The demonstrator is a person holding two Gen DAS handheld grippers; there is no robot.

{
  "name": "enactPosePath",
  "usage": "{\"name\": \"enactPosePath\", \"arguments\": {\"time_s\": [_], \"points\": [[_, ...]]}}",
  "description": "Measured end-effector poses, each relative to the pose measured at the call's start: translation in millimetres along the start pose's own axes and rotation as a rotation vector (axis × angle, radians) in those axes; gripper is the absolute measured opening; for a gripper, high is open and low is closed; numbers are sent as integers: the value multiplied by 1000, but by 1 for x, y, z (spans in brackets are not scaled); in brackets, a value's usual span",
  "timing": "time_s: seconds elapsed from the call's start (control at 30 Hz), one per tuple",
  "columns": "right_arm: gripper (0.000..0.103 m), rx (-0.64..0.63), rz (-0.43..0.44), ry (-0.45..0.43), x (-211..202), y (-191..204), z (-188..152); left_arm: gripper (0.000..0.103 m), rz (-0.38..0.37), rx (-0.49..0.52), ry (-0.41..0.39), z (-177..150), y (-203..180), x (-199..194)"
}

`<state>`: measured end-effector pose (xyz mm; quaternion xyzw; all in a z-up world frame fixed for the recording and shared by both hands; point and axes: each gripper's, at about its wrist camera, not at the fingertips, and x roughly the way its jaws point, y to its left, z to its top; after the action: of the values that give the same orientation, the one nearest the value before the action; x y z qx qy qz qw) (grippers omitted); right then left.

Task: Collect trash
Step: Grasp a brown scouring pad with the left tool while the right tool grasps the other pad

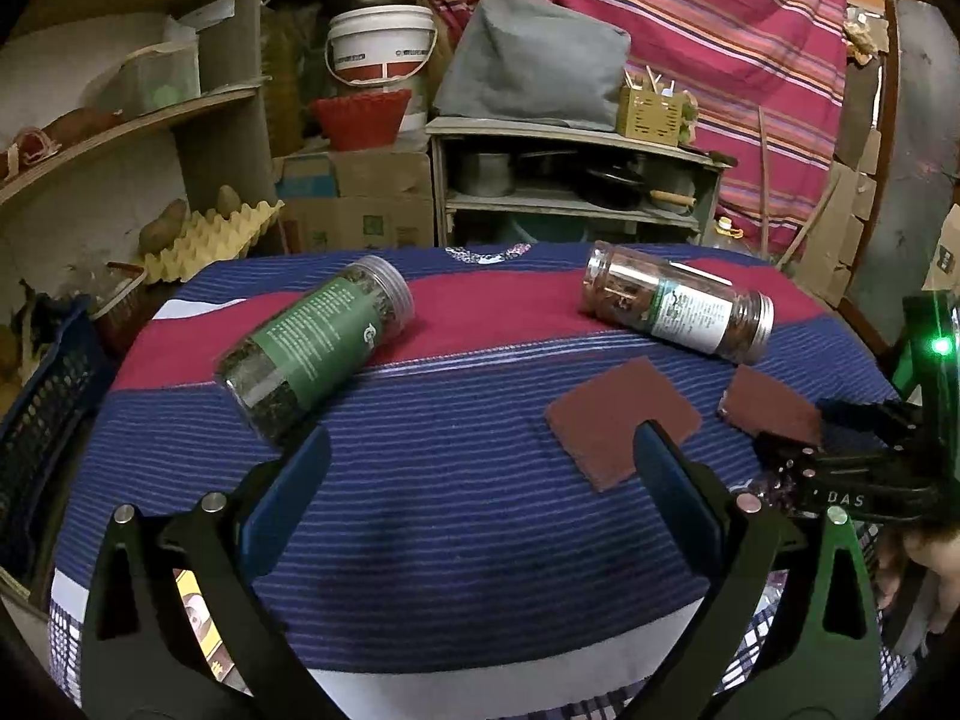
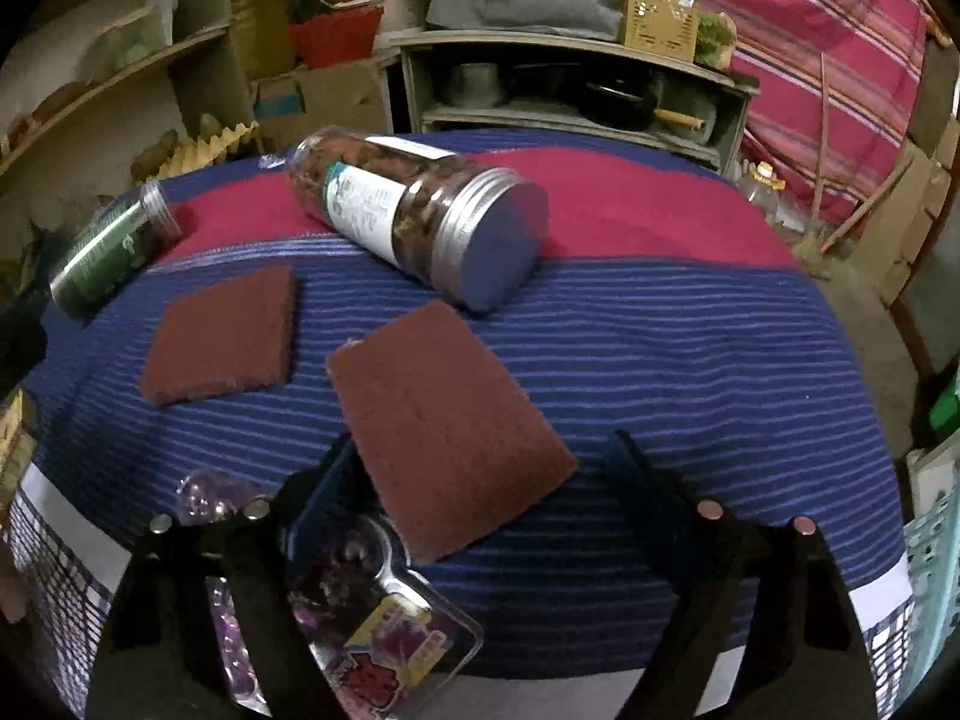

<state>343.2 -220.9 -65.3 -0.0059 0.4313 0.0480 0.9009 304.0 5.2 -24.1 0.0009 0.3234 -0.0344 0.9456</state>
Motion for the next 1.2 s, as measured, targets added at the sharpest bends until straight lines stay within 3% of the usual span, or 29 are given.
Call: {"name": "enactPosePath", "arguments": {"time_s": [0.07,0.13,0.53,0.77,1.2], "points": [[69,-13,4,-11,-1,2,-1,97,2,-3,0,0,-2,-3],[67,-27,-5,-24,-5,3,-3,97,-1,-5,3,1,-5,-4],[66,2,-98,-99,-48,-47,-27,97,-28,12,49,2,-59,9],[66,44,-97,-117,-56,-72,-35,97,-21,-29,111,1,-90,37],[66,85,-59,-124,-53,-85,-40,97,61,-78,230,-1,-101,77]]}}
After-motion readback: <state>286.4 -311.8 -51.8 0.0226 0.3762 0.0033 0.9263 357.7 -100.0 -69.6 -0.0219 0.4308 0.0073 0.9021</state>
